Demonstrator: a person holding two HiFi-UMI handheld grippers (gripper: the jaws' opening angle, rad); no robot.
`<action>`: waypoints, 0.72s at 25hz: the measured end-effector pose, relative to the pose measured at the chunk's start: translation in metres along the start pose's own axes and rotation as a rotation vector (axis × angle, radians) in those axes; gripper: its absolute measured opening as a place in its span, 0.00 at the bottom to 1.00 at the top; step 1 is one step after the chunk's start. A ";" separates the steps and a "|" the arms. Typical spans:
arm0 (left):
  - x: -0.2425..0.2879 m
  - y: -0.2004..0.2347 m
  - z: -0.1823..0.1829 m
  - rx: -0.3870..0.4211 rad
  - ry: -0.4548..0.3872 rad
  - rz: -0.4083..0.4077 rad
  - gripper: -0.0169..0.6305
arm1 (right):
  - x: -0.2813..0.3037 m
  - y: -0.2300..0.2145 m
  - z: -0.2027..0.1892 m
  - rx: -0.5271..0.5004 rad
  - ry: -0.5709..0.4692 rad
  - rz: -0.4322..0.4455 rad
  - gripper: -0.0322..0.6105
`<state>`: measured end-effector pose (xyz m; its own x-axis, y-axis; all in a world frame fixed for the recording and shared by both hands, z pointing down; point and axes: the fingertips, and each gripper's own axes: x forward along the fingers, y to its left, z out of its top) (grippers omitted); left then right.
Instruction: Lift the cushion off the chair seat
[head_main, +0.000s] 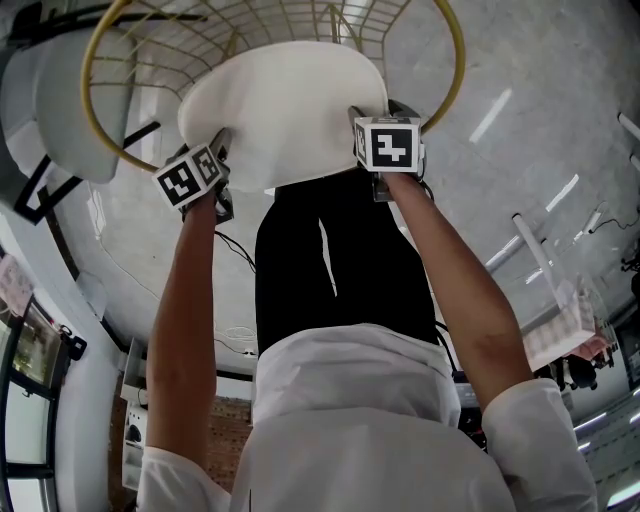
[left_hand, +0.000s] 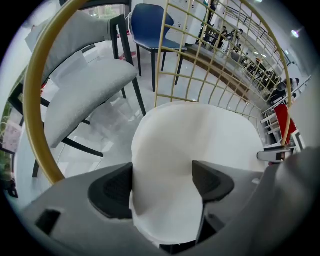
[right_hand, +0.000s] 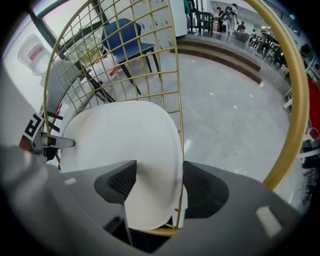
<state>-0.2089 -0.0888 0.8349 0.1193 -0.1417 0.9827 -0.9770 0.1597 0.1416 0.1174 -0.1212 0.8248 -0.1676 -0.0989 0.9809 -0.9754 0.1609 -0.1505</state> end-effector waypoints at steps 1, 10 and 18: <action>0.000 0.000 0.000 -0.002 0.003 -0.002 0.59 | 0.000 0.000 0.000 0.003 -0.003 0.000 0.52; -0.006 0.002 0.003 -0.049 -0.081 0.048 0.48 | -0.002 0.002 -0.002 0.014 -0.035 -0.023 0.49; -0.014 0.004 0.000 -0.059 -0.111 0.017 0.36 | -0.012 -0.003 -0.002 0.022 -0.056 -0.095 0.37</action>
<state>-0.2144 -0.0863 0.8212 0.0795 -0.2448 0.9663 -0.9661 0.2199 0.1352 0.1225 -0.1188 0.8137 -0.0818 -0.1672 0.9825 -0.9901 0.1264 -0.0609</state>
